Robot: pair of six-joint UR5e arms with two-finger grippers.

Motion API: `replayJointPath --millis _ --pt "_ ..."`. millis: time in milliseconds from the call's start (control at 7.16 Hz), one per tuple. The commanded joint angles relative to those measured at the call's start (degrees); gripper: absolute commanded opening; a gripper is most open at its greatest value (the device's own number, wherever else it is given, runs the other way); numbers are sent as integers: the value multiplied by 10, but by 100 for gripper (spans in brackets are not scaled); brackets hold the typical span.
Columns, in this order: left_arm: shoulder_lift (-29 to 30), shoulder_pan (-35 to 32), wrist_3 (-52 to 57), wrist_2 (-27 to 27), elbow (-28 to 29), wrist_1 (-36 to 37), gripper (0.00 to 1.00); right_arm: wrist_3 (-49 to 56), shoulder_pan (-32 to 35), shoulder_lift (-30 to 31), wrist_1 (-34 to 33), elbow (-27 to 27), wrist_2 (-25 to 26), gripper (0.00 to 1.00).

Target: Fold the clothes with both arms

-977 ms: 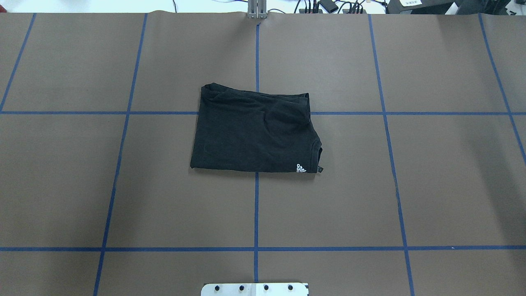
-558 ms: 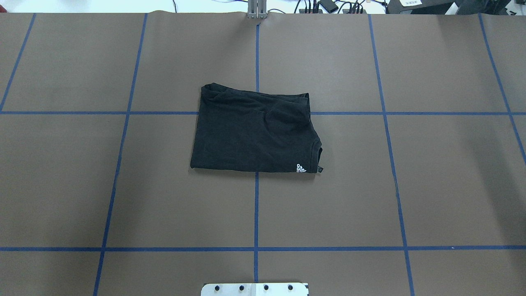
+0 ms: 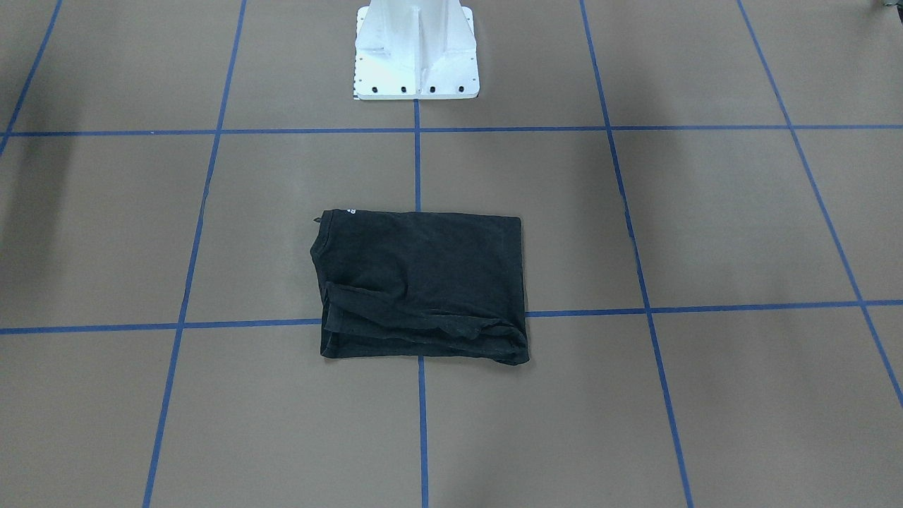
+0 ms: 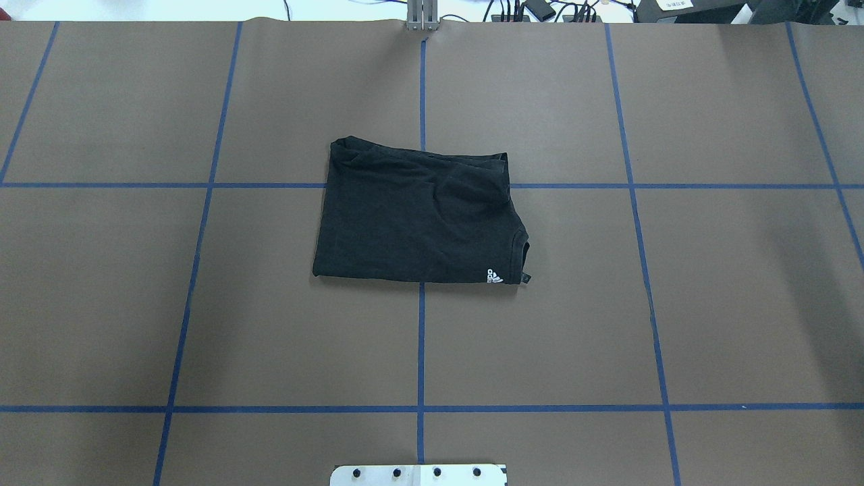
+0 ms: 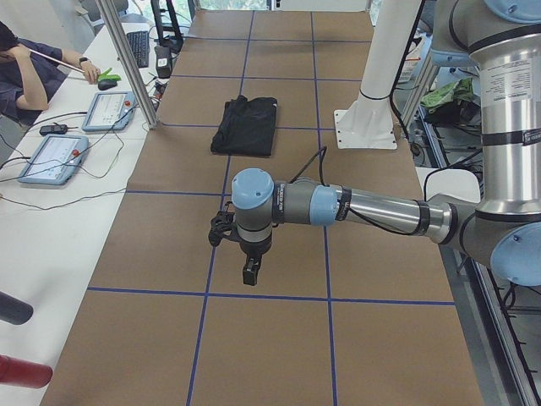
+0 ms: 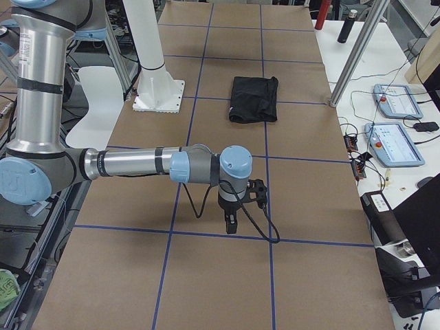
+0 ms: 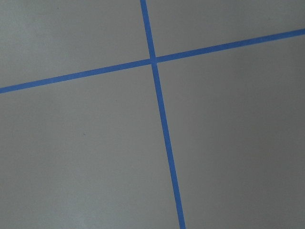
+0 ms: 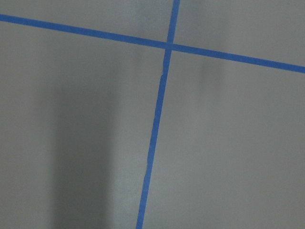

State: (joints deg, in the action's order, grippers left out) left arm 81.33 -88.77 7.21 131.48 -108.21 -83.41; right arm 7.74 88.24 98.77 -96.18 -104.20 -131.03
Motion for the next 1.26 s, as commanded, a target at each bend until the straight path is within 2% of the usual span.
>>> replayJointPath --millis 0,1117 --pt "1 0 1 0 0 -1 100 -1 0 0 -1 -4 0 100" --pt "1 0 0 1 -4 -2 100 0 0 15 -1 -12 -1 100"
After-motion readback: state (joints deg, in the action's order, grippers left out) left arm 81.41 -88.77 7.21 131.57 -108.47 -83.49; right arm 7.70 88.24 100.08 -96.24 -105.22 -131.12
